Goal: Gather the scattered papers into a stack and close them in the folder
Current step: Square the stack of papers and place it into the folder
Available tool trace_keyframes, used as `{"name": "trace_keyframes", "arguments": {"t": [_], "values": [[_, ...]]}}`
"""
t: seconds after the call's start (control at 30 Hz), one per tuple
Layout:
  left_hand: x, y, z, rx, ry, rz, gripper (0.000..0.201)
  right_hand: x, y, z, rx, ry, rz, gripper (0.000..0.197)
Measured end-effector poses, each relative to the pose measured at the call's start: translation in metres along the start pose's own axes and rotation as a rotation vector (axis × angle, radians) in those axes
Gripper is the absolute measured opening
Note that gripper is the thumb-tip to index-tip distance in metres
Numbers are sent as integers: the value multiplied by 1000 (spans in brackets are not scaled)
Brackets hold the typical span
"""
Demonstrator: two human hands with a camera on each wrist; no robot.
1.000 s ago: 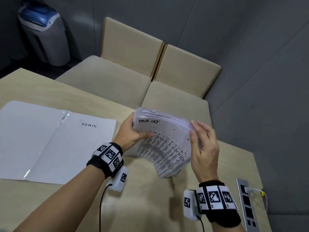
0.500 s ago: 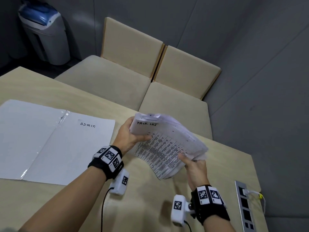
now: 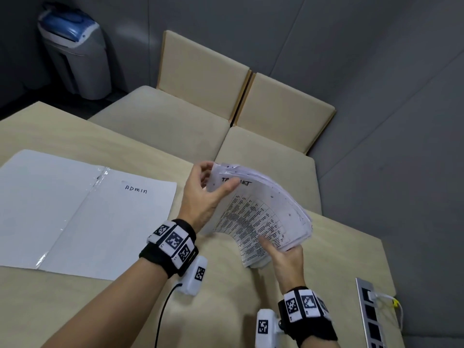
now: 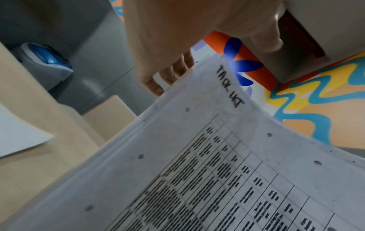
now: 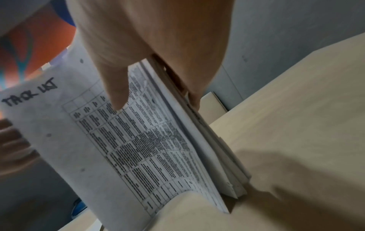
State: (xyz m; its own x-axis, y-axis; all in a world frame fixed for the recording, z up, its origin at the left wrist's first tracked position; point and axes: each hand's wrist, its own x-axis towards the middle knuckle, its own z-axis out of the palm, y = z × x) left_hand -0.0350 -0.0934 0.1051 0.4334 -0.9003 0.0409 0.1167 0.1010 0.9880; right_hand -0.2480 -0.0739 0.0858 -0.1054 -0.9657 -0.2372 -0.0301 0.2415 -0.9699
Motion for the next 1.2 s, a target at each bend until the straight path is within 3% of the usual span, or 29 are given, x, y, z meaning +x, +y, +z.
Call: {"name": "trace_keyframes", "arguments": {"t": [0.17, 0.3, 0.4, 0.47, 0.53, 0.6, 0.67, 0.7, 0.77, 0.83, 0.9, 0.93, 1.0, 1.07, 1.13, 1.2], "values": [[9, 17, 19, 102, 89, 10, 55, -4, -6, 2, 79, -7, -7, 44], [11, 10, 24, 123, 181, 7, 36, -6, -6, 3, 77, -56, -18, 37], [11, 14, 24, 92, 161, 5, 27, -5, -4, 3, -10, -89, -50, 33], [10, 17, 22, 131, 110, -46, 47, -5, -5, 2, -33, -70, -36, 17], [9, 23, 14, 317, 124, 30, 81, -4, -9, 0, -84, -42, -52, 6], [6, 34, 3, 594, 82, 326, 105, 3, -12, -9, -282, -53, -130, 12], [4, 46, -6, 847, -146, 592, 117, 11, -19, -19, -584, -100, -280, 20], [4, 49, -10, 941, -268, 626, 116, 15, -25, -25, -694, -138, -383, 20], [3, 45, -13, 1020, -399, 578, 88, 18, -44, -31, -806, -211, -586, 33], [2, 37, -18, 903, -363, 521, 38, 17, -61, -35, -822, -227, -701, 44], [0, 29, -24, 699, -325, 445, 14, 13, -73, -40, -750, -132, -714, 40], [-1, 26, -27, 597, -318, 395, 10, 14, -72, -46, -692, -43, -699, 50], [-1, 17, -37, 350, -306, 258, 10, 18, -66, -59, -562, 120, -553, 92], [-3, 11, -47, 139, -277, 119, 18, 26, -53, -69, -330, 76, -351, 112], [-5, 5, -54, 29, -270, 0, 17, 28, -38, -70, -109, -91, -164, 100], [-9, -2, -53, -37, -254, -82, 25, 25, -27, -61, -55, -135, -100, 77]]}}
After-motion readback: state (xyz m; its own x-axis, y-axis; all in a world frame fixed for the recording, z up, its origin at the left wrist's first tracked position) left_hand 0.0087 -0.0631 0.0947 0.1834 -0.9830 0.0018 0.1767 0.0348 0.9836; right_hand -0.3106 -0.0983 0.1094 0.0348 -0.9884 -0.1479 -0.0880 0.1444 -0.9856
